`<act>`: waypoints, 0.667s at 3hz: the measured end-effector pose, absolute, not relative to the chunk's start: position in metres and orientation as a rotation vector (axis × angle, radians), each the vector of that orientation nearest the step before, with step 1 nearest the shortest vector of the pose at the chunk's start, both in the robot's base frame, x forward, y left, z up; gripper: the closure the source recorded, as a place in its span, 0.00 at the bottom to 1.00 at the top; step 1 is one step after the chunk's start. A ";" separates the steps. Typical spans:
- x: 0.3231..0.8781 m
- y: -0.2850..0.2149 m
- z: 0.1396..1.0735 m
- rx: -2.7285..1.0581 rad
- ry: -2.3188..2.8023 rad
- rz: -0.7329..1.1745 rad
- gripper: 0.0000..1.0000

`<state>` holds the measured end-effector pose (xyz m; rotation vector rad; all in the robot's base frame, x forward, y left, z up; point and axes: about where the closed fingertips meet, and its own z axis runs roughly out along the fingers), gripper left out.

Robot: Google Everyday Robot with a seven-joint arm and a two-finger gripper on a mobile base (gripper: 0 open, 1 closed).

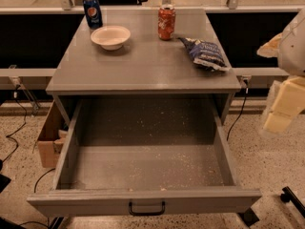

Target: Close top drawer

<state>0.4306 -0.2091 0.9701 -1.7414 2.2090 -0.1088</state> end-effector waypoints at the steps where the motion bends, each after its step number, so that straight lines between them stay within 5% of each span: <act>1: 0.409 -0.190 0.955 -1.753 2.147 -0.085 0.14; 2: 0.373 -0.165 0.926 -1.687 2.082 -0.020 0.38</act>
Offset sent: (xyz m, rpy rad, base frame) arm -0.1646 0.0604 -0.2537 0.2293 0.2290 -0.0057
